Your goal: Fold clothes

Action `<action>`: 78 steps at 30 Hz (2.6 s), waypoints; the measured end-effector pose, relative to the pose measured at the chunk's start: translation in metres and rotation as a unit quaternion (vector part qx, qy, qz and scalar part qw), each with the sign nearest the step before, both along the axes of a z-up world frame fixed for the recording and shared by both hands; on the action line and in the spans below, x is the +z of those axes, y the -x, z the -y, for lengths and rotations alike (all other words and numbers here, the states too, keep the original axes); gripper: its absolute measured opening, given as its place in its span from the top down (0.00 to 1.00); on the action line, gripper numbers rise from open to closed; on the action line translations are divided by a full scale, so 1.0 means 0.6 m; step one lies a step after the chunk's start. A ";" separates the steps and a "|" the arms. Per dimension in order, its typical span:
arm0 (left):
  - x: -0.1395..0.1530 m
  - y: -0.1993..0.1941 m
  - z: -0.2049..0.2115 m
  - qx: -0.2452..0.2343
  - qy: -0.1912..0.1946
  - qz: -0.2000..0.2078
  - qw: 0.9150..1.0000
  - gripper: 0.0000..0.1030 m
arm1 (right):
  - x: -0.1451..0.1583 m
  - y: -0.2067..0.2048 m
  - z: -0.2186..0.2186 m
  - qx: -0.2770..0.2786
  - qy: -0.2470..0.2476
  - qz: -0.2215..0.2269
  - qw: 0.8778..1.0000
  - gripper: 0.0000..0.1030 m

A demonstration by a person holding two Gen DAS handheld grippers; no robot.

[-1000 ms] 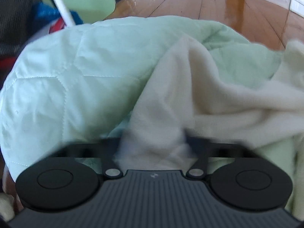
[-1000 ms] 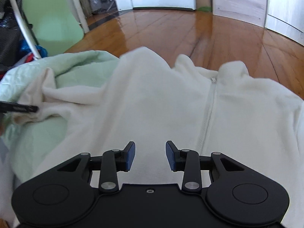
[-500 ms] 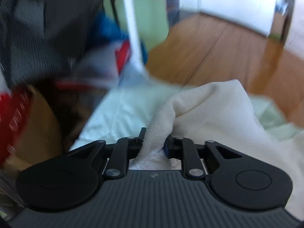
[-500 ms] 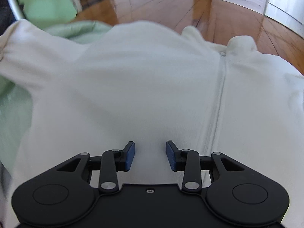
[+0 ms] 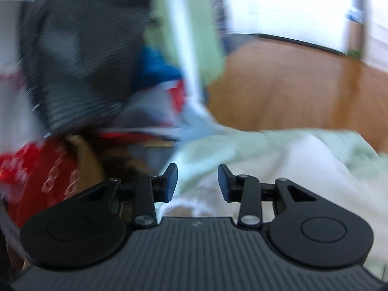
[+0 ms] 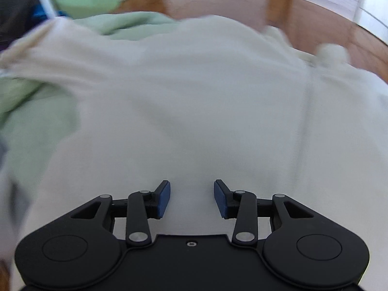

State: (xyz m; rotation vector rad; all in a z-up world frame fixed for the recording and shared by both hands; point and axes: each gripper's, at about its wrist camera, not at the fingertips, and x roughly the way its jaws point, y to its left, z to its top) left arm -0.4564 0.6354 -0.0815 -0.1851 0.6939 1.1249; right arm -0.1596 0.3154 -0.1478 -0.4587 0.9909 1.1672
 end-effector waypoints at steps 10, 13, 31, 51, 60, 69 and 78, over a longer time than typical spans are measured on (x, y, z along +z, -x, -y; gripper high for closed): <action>-0.091 -0.100 0.001 0.013 -0.010 -0.111 0.994 0.25 | 0.021 0.062 -0.038 0.073 -0.057 -0.122 0.988 0.51; -0.088 -0.099 -0.033 0.079 -0.083 -0.143 0.983 0.40 | 0.014 0.079 -0.049 0.086 -0.056 -0.138 0.985 0.50; 0.024 -0.072 -0.156 0.140 -0.065 -0.097 0.983 0.17 | -0.026 0.126 -0.038 0.150 0.030 -0.012 0.988 0.46; 0.068 -0.142 0.324 -0.277 0.102 -0.100 0.950 0.10 | 0.072 0.136 0.118 0.227 0.011 -0.118 0.967 0.45; -0.120 -0.127 0.372 -0.154 0.368 -0.135 0.907 0.12 | 0.096 0.238 0.199 0.377 -0.010 0.029 0.926 0.45; -0.197 -0.140 0.465 -0.299 0.380 -0.178 0.857 0.13 | 0.063 0.279 0.211 0.406 -0.009 0.032 0.913 0.45; -0.194 -0.160 0.461 -0.245 0.510 -0.083 0.821 0.84 | 0.052 0.297 0.227 0.426 -0.003 0.096 0.899 0.41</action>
